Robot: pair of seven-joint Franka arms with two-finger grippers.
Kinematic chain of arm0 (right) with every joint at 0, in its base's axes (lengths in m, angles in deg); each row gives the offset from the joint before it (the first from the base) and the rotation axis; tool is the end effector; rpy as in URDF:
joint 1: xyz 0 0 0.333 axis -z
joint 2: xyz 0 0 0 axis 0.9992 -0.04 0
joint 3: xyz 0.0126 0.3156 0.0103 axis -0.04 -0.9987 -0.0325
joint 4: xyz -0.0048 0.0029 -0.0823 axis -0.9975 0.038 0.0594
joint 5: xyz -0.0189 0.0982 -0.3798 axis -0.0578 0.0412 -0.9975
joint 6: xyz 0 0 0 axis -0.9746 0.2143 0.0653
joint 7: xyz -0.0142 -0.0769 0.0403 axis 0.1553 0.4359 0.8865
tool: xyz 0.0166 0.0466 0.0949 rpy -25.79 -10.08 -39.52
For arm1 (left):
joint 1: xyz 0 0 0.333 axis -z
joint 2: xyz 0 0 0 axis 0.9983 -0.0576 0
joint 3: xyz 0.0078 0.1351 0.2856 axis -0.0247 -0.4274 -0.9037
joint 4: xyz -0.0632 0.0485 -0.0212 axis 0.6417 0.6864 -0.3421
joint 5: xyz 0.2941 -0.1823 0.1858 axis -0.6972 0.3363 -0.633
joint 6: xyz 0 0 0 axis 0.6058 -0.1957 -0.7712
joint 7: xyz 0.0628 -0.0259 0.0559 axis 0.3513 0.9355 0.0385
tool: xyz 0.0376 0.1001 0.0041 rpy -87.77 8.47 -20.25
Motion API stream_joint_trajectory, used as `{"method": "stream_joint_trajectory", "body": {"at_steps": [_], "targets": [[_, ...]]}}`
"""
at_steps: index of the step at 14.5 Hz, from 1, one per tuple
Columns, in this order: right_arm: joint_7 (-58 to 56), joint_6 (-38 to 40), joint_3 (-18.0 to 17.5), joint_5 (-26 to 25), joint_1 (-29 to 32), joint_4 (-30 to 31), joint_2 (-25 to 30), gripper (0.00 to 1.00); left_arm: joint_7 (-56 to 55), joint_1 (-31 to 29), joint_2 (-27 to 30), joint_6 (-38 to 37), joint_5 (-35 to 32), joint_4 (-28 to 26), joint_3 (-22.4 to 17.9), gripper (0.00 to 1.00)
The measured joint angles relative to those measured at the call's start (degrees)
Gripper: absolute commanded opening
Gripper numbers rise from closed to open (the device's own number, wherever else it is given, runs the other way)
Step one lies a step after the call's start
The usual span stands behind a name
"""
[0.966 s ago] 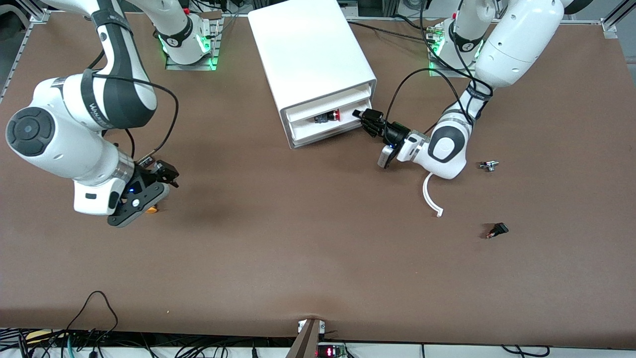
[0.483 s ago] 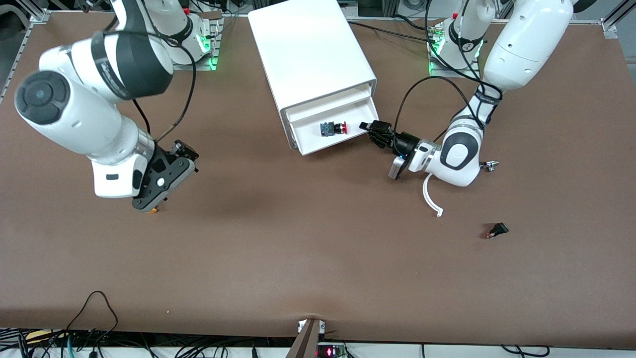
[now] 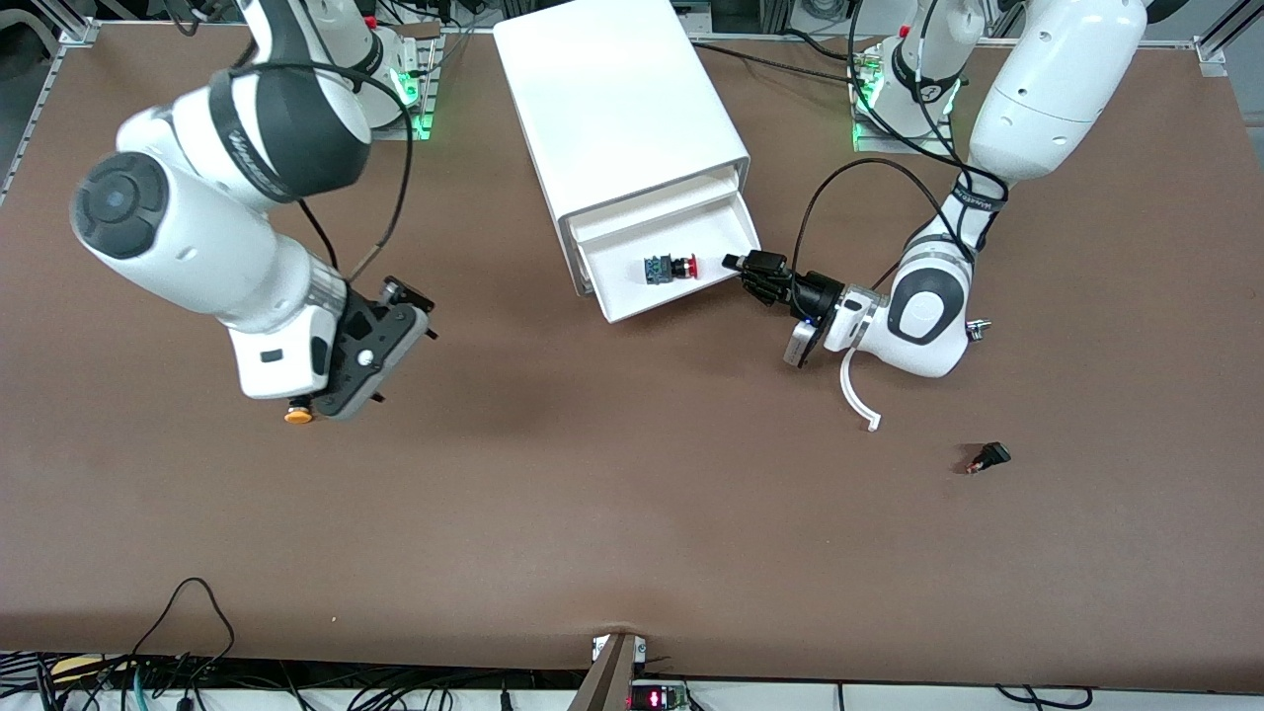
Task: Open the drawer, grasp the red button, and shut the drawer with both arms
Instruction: 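Reach the right gripper into the open drawer toward the red button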
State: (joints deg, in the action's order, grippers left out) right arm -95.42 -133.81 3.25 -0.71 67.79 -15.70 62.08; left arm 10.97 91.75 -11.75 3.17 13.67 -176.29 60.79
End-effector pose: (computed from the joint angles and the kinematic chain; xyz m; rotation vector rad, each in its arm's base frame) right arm 0.6552 0.2533 0.4973 -2.6647 -1.3508 -0.1599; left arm 0.5057 -0.2181 0.1629 1.6250 -0.3673 -0.3533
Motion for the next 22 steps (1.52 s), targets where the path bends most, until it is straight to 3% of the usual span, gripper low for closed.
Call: {"method": "stream_joint_trajectory", "body": {"at_steps": [10, 15, 16, 17, 18, 22], "targets": [[-10.3, -2.3, -0.9, 0.0, -8.0, -1.1, -1.8, 1.0, -2.3, 0.1, 0.0, 0.0, -0.6, 2.4, -1.9, 0.0], [-15.1, -2.7, -0.9, 0.0, -9.6, -6.1, -7.0, 1.0, -3.4, 0.1, 0.0, 0.0, -0.9, 3.2, -2.4, 0.0], [-16.0, -2.8, -0.8, 0.0, -10.2, -7.0, -8.1, 1.0, -3.4, 0.1, 0.0, 0.0, -1.0, 3.4, -2.5, 0.05], [-16.8, -3.0, -0.8, 0.0, -11.1, -7.7, -8.9, 1.0, -3.5, 0.1, 0.0, 0.0, -1.0, 3.4, -2.5, 0.37], [-17.2, -3.1, -0.7, 0.0, -12.2, -8.0, -9.5, 1.0, -3.5, 0.1, 0.0, 0.0, -1.0, 3.4, -2.5, 0.99], [-17.5, -3.2, -0.3, 0.0, -15.4, -8.4, -9.8, 1.0, -3.7, -1.2, 0.1, 0.8, -1.0, 5.4, -3.5, 1.0]]}}
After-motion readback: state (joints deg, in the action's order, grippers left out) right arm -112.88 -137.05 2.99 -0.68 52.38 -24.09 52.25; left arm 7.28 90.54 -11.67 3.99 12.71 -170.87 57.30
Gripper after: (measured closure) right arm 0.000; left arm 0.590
